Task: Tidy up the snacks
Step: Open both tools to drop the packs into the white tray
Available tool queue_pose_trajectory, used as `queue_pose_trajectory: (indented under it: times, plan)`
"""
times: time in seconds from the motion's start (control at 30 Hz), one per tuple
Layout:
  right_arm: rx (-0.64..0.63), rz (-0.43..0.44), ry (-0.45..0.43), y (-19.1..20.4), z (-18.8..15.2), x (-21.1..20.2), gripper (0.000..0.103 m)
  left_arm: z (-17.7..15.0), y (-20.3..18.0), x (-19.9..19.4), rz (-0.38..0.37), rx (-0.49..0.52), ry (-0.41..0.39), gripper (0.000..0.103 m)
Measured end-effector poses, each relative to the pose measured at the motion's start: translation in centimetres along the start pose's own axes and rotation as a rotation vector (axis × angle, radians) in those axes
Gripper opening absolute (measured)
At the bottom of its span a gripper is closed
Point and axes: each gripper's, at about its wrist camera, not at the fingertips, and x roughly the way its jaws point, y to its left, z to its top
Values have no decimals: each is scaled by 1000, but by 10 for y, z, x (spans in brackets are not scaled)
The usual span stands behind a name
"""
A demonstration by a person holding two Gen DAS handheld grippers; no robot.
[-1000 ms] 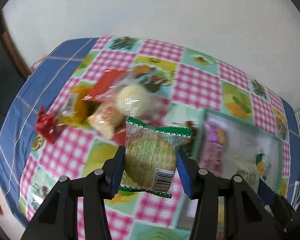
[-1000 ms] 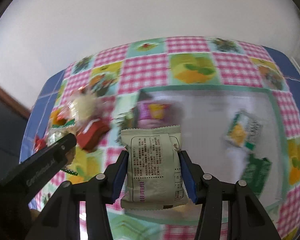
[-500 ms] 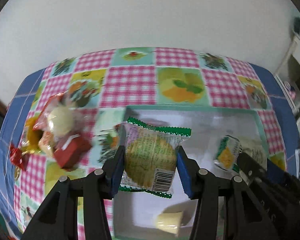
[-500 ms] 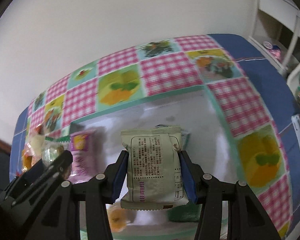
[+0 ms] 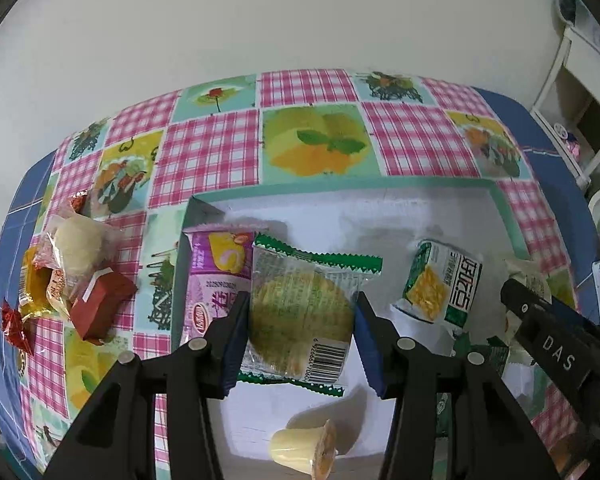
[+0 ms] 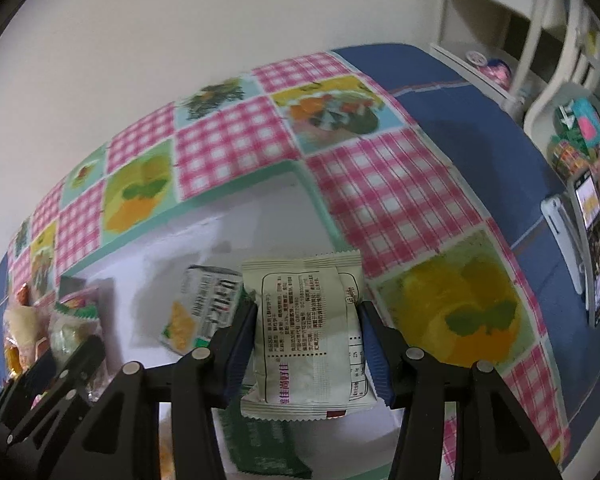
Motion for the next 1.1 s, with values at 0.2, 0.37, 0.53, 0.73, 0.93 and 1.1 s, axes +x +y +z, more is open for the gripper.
queue_pose_trajectory:
  times: [0.2, 0.37, 0.53, 0.73, 0.93, 1.1]
  plan:
    - [-26, -22, 18, 3, -3, 5, 55, -3, -4, 4, 2, 14, 19, 51]
    - [-42, -30, 30, 5, -3, 3, 60, -4, -4, 3, -19, 7, 28, 56]
    - [-53, -24, 20, 8, -1, -7, 71, -3, 1, -8, -32, -2, 33, 64]
    - [-82, 19, 2, 20, -5, -26, 72, -3, 18, -20, -14, -41, 26, 68]
    - [-145, 36, -14, 40, -16, -43, 72, -9, 48, -29, 20, -107, 19, 69]
    - [-202, 19, -7, 56, -30, -45, 72, -16, 72, -39, 38, -148, 5, 69]
